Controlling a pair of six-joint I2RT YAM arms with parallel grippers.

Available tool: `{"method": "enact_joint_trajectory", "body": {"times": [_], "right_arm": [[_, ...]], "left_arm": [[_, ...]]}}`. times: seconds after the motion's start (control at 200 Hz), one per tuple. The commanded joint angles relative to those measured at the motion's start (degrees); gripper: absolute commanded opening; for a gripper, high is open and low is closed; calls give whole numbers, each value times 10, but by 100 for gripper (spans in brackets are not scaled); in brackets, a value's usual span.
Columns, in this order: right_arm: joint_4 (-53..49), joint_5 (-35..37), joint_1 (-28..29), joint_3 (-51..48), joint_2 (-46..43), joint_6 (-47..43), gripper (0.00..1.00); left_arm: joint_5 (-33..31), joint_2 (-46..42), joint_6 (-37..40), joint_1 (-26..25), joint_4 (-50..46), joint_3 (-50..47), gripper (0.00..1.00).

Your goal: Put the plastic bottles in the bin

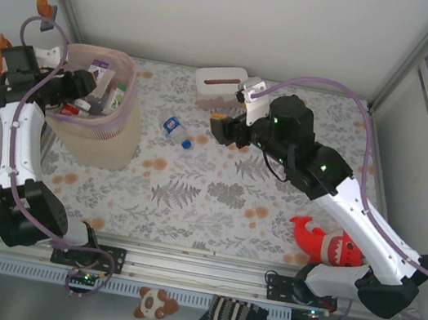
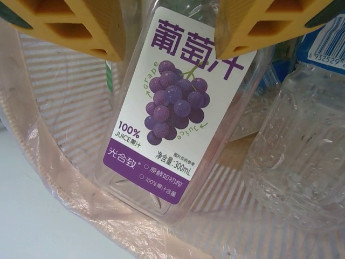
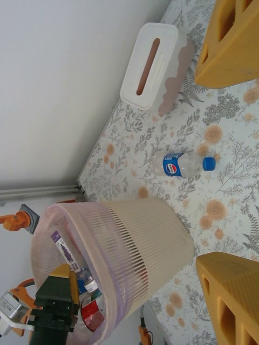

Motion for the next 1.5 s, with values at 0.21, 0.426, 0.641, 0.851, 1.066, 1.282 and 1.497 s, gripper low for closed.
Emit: {"method": "enact_joint_trajectory", "body": {"times": [0.21, 0.426, 0.641, 0.851, 1.066, 1.282, 1.497], "right_arm": [[-4, 5, 3, 19, -14, 4, 78], [-21, 11, 2, 32, 13, 6, 78], [-43, 11, 3, 54, 53, 8, 78], [-50, 4, -3, 70, 100, 18, 78], [-52, -16, -4, 87, 139, 23, 77], [-48, -22, -4, 91, 158, 25, 76], [-50, -21, -4, 86, 171, 28, 76]], "left_arm": [[28, 13, -21, -10, 14, 47, 49], [59, -13, -37, -24, 15, 59, 49], [61, -22, -29, -45, -5, 72, 51], [59, -4, -35, -69, -3, 73, 50], [80, 35, -52, -80, 18, 49, 50], [93, 68, -53, -81, 26, 38, 43], [-23, 81, 1, -81, -38, 71, 45]]}}
